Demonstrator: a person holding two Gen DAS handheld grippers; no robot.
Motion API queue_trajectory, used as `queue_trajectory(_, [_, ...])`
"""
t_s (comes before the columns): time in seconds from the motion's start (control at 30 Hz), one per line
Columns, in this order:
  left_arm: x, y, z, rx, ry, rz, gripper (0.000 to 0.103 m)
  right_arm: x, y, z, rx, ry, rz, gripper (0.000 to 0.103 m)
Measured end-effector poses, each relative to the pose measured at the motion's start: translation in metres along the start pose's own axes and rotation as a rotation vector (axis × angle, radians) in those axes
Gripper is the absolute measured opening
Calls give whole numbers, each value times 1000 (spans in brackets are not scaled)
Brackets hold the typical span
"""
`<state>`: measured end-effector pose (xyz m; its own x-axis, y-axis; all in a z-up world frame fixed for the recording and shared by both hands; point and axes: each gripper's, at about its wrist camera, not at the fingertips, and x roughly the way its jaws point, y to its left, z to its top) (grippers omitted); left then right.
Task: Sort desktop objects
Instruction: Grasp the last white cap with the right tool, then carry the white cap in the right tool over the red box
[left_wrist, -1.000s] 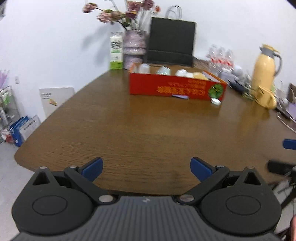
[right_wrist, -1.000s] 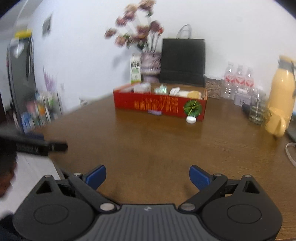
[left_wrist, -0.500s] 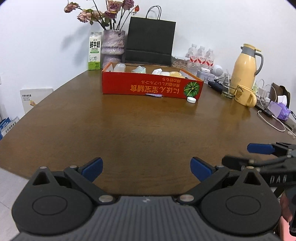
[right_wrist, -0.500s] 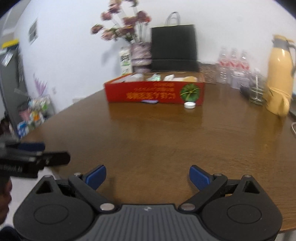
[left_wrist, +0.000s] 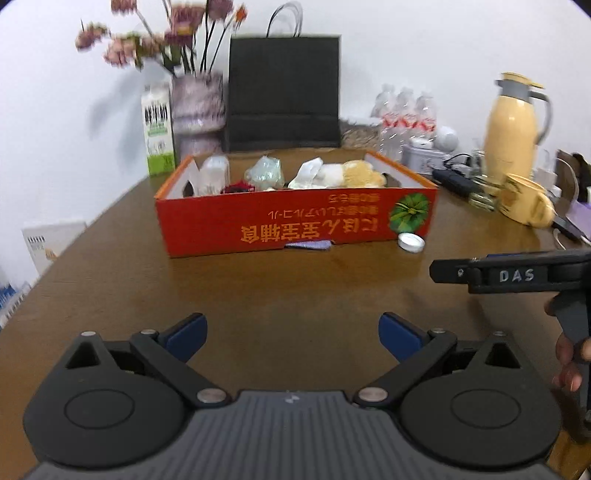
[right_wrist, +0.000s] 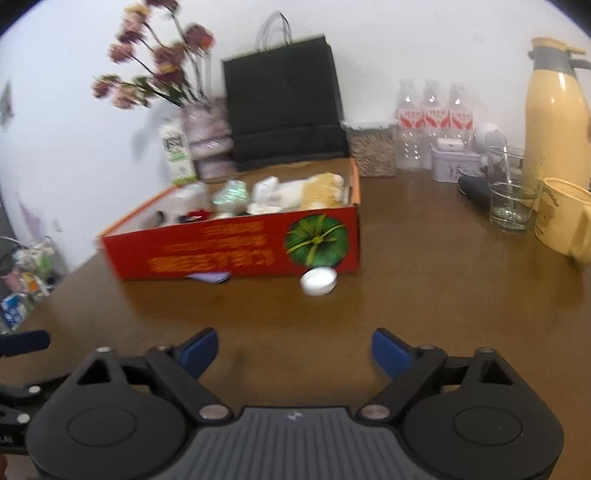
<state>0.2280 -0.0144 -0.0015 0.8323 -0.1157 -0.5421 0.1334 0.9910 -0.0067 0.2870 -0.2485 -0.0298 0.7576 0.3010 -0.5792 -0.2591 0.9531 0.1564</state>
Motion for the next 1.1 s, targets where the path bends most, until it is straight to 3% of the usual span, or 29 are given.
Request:
queue_trajectory(0.23, [80, 15, 39, -95, 95, -73, 69, 62, -4, 28, -37, 40, -84, 66])
queue_trajectory(0.3, [98, 16, 46, -108, 128, -73, 56, 71, 2, 31, -65, 36, -135, 52])
queue_trajectory(0.33, [102, 14, 48, -95, 115, -64, 47, 73, 3, 31, -65, 29, -131, 46])
queue_trajectory(0.37, [106, 13, 50, -81, 117, -56, 21, 73, 4, 31, -69, 24, -129, 29])
queue_trajectory(0.43, [111, 13, 52, -83, 134, -29, 4, 72, 8, 29, -82, 24, -124, 27])
queue_trajectory(0.57, [107, 15, 52, -91, 150, -56, 1, 63, 14, 25, -67, 24, -48, 27])
queue_trajectory(0.8, [75, 12, 52, -81, 108, -46, 1, 32, 38, 27, -70, -24, 18, 27])
queue_trajectory(1.1, [-2, 9, 40, -99, 42, -66, 1, -45, 59, 21, -42, -75, 152, 27])
